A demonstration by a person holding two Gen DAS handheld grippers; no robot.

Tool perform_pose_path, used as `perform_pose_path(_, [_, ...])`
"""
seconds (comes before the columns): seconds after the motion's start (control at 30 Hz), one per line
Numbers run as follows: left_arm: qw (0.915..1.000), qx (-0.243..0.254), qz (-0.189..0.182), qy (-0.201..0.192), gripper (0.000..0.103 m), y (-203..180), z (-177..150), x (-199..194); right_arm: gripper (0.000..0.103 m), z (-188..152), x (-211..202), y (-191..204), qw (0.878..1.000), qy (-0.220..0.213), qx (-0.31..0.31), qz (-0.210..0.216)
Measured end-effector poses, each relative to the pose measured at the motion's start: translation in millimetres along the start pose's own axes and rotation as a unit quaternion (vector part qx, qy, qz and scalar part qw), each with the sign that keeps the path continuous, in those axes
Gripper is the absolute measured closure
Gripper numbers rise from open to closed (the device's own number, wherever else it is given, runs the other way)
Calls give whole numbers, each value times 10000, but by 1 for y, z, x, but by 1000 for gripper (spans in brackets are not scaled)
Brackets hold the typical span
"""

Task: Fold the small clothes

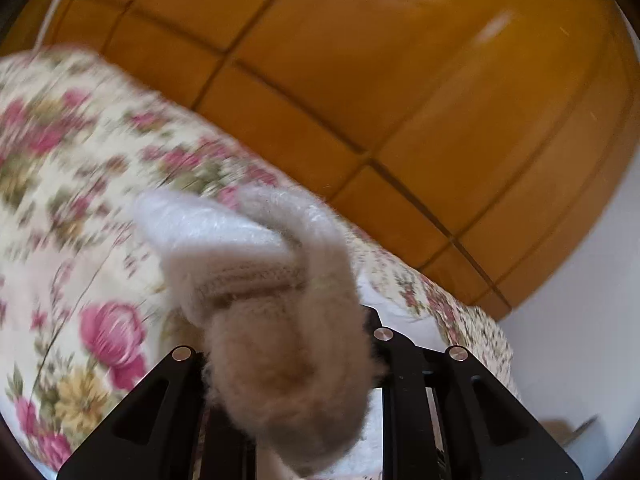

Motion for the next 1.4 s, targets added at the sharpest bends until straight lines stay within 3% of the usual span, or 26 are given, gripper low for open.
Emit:
perform_pose_path(0.13, [9980,609,-195,16,86,-38,2,7,96,3,-2,-1,9998,89,102,110])
perform_pose_path(0.17, [9968,754,-252,45,86,-48,1,9,89,5,-4,0,9996,97,177,212])
perform_pose_path(0.2, [9959,858,-286,57,86,-55,0,11,72,7,-7,0,9991,87,255,341])
perform_pose_path(0.27, [9937,1068,-340,71,86,-67,-2,14,56,16,-21,0,9979,-41,363,529])
perform_pose_path(0.4, [9881,1449,-483,157,86,-90,-9,21,57,21,-39,-12,10000,-45,-29,18])
perform_pose_path(0.53, [9796,1892,-557,374,86,-113,-24,35,58,14,-50,-50,9987,20,414,-313])
perform_pose_path(0.6, [9752,2066,-623,495,86,-124,-34,42,69,8,-50,-68,9970,95,712,-275])
perform_pose_path(0.63, [9725,2168,-641,552,86,-130,-40,46,69,7,-51,-71,9963,91,826,-209])
perform_pose_path(0.73, [9627,2535,-662,674,86,-147,-56,58,69,11,-59,-75,9940,23,1091,-2])
perform_pose_path(0.87, [9410,3218,-621,845,86,-171,-84,78,68,14,-74,-84,9943,-23,1038,-234])
perform_pose_path(1.0, [9066,4039,-548,1093,86,-190,-127,99,62,10,-84,-100,9907,-70,1290,-431])
perform_pose_path(1.1, [8871,4428,-433,1231,86,-197,-153,113,60,5,-89,-116,9862,-78,1558,-549])
perform_pose_path(1.23, [8763,4565,-461,1468,86,-202,-180,126,60,-1,-91,-133,9805,-66,1874,-585])
perform_pose_path(1.3, [8704,4701,-378,1409,86,-201,-188,128,59,0,-88,-137,9796,-58,1923,-582])
perform_pose_path(1.37, [8710,4679,-446,1431,81,-201,-191,126,59,0,-88,-136,9802,-67,1885,-604])
perform_pose_path(1.4, [8753,4569,-548,1482,74,-201,-190,123,58,0,-88,-136,9805,-75,1867,-615])
Point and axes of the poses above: each gripper's, at about its wrist camera, not at the fingertips, and x roughly the way its jaws point, y to its left, z to its top, the point moved 9 cm from there along x, roughly the way its jaws point, and after that the axes turned 1 degree about y, right-handed, at the moved point
